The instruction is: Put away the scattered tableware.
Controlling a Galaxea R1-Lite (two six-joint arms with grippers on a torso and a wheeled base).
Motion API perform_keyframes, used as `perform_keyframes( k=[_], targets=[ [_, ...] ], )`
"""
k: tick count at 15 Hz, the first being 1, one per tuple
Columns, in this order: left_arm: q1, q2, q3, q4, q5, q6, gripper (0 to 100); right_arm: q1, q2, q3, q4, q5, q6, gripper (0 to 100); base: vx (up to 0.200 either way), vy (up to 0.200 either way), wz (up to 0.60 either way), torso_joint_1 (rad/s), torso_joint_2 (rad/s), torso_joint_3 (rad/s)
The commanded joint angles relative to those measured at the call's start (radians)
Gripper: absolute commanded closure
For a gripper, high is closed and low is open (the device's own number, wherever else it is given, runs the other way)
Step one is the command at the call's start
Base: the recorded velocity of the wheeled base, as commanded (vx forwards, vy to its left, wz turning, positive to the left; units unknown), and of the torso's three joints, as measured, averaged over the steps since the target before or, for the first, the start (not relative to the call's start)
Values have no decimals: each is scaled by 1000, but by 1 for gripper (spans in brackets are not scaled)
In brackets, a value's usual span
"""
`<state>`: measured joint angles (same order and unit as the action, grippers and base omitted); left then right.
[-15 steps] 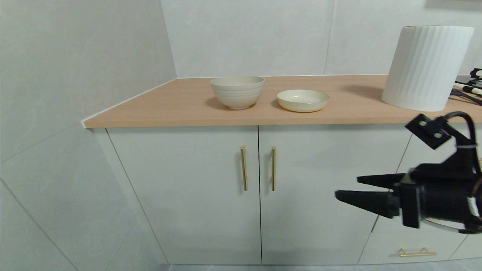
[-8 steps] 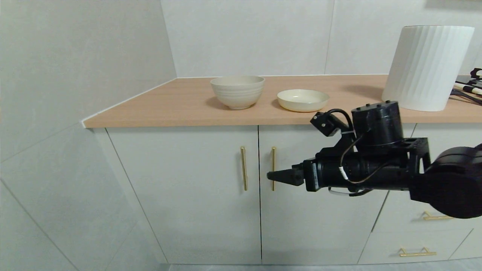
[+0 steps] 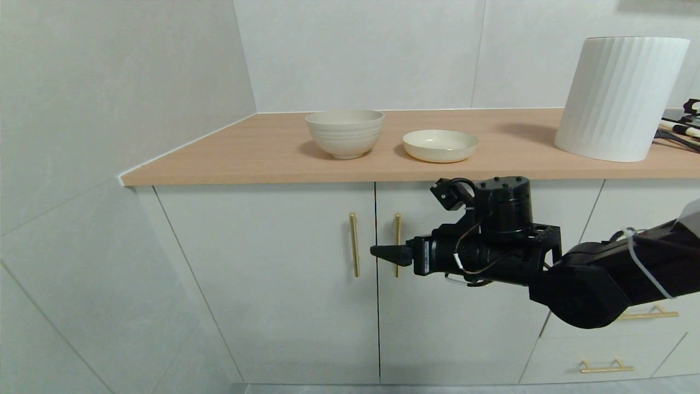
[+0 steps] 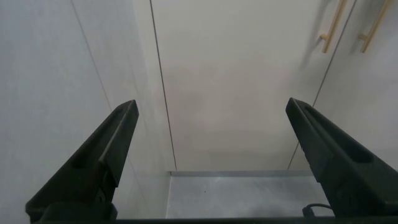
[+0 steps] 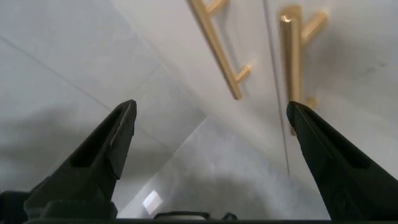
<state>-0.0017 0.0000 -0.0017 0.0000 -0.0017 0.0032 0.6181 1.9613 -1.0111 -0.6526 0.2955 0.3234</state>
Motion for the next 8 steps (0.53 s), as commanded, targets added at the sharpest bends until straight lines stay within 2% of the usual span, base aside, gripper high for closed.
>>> perform_keyframes(
  k=[1,5,8],
  targets=[
    [0,0,0,0,0,0,0,0,38,5,-30,-7,0,0,0,0,0,0,0,0],
    [0,0,0,0,0,0,0,0,110,0,-141,-73,0,0,0,0,0,0,0,0],
    [0,0,0,0,0,0,0,3,143,5,-239,-79,36,0,0,0,0,0,0,0]
  ],
)
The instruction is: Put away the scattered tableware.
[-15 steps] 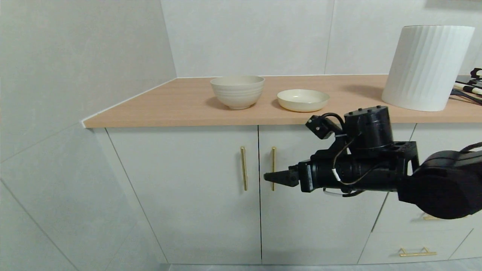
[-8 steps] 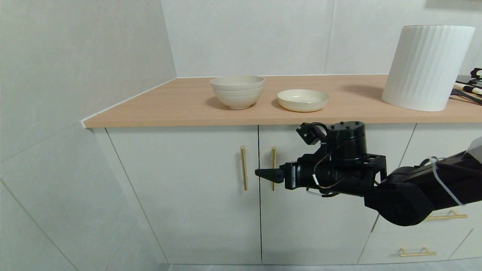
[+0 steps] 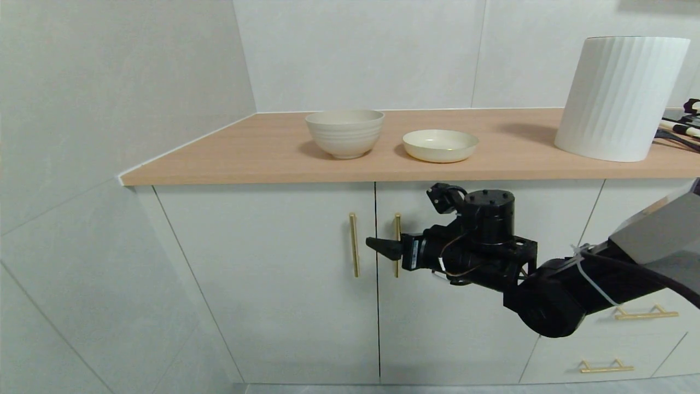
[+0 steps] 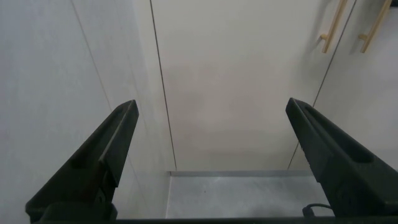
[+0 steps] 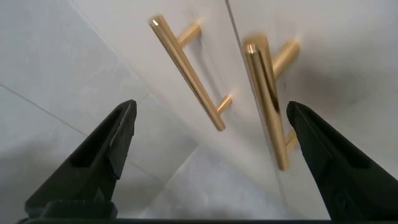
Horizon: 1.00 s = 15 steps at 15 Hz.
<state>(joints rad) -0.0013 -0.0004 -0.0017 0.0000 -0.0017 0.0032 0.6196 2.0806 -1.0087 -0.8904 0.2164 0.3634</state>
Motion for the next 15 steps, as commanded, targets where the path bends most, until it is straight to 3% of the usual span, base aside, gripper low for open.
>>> perform_keyframes(
  k=[1,15],
  targets=[
    [0,0,0,0,0,0,0,5,26,1,-5,1,19,0,0,0,0,0,0,0],
    [0,0,0,0,0,0,0,49,27,5,-28,47,150,0,0,0,0,0,0,0]
  ],
)
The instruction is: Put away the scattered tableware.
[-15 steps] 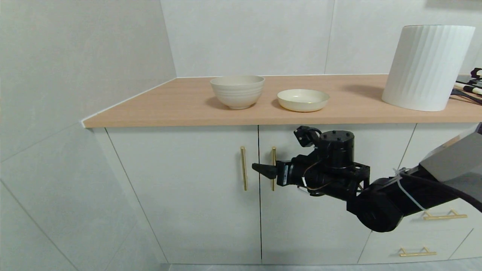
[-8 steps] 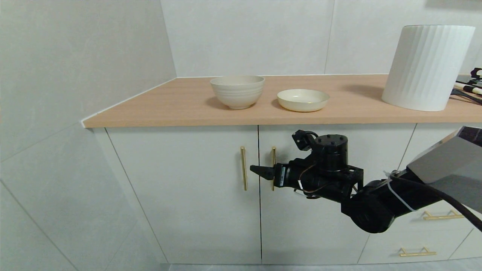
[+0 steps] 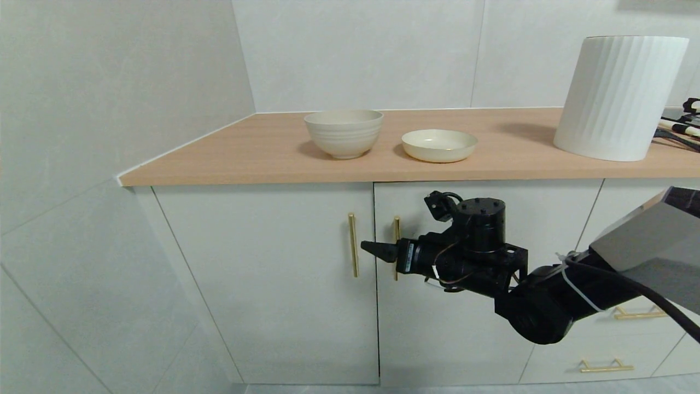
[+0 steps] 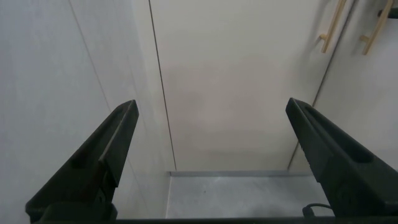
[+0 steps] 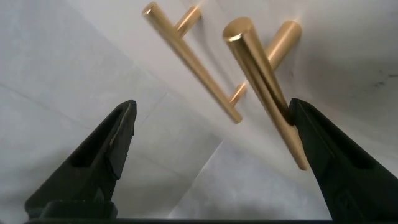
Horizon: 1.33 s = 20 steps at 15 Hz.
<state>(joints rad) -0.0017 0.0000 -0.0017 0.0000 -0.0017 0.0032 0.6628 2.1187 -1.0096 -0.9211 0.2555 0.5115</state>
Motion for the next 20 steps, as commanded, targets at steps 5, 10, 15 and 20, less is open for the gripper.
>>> perform_keyframes(
  k=[5,10,15,20],
  targets=[
    [0,0,0,0,0,0,0,6,-141,124,5,116,2,0,0,0,0,0,0,0],
    [0,0,0,0,0,0,0,8,-341,333,5,179,-1,0,0,0,0,0,0,0],
    [0,0,0,0,0,0,0,9,-427,486,2,208,-4,0,0,0,0,0,0,0],
    [0,0,0,0,0,1,0,37,-427,491,2,208,-4,0,0,0,0,0,0,0]
  ],
)
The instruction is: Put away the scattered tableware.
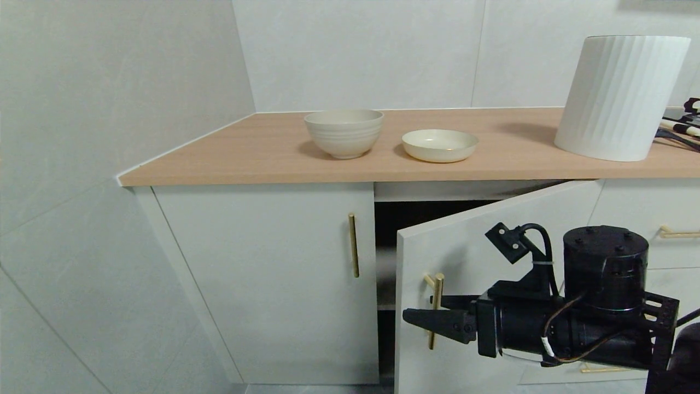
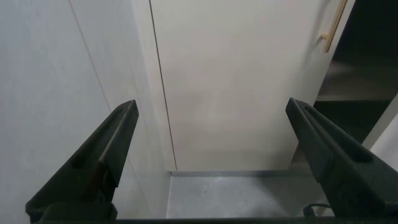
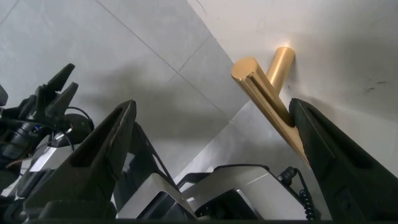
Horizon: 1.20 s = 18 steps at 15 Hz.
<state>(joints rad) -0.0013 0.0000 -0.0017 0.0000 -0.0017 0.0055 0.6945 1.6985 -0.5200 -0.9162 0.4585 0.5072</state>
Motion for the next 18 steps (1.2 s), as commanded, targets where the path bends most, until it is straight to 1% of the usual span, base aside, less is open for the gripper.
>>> perform_keyframes(
  k=[1,3,4,5,6,7,8,9,10,11,12,13,14,15,16,17,18],
  targets=[
    [0,0,0,0,0,4,0,7,-7,2,-3,5,1,0,0,0,0,0,0,0],
    [0,0,-9,-18,-1,7,0,10,-7,2,-3,5,2,0,0,0,0,0,0,0],
    [0,0,-57,-29,-24,7,0,10,-8,2,-3,5,2,0,0,0,0,0,0,0],
    [-2,12,-106,-8,-72,7,0,10,-8,2,-3,5,2,0,0,0,0,0,0,0],
    [-2,12,-106,-8,-72,7,0,10,-8,2,-3,5,2,0,0,0,0,0,0,0],
    [-13,175,-319,149,-313,-2,0,14,-8,2,-3,5,2,0,0,0,0,0,0,0],
    [-13,307,-403,195,-399,-7,0,17,-8,2,-3,5,2,0,0,0,0,0,0,0],
    [-14,425,-451,195,-462,-15,0,25,-8,2,-3,3,4,0,0,0,0,0,0,0],
    [-14,609,-509,181,-546,-16,0,27,-8,2,-3,3,4,0,0,0,0,0,0,0],
    [-28,750,-540,166,-612,-15,0,28,-8,2,-3,3,4,0,0,0,0,0,0,0],
    [-72,900,-560,133,-656,-15,0,28,-8,2,-3,3,4,0,0,0,0,0,0,0],
    [-109,1005,-570,91,-666,-18,0,28,-8,2,-3,3,4,0,0,0,0,0,0,0],
    [-144,1127,-570,17,-666,-19,0,30,-8,2,-3,3,4,0,0,0,0,0,0,0],
    [-201,1281,-563,-110,-666,-27,0,34,-11,3,-3,3,4,0,0,0,0,0,0,0],
    [-226,1333,-558,-164,-666,-38,0,36,-16,3,-3,3,4,0,0,0,0,0,0,0],
    [-270,1407,-549,-244,-666,-62,0,36,-26,5,-3,3,5,0,0,0,0,0,0,0],
    [-307,1462,-544,-302,-666,-90,0,36,-36,11,-3,3,4,0,0,0,0,0,0,0]
  ],
)
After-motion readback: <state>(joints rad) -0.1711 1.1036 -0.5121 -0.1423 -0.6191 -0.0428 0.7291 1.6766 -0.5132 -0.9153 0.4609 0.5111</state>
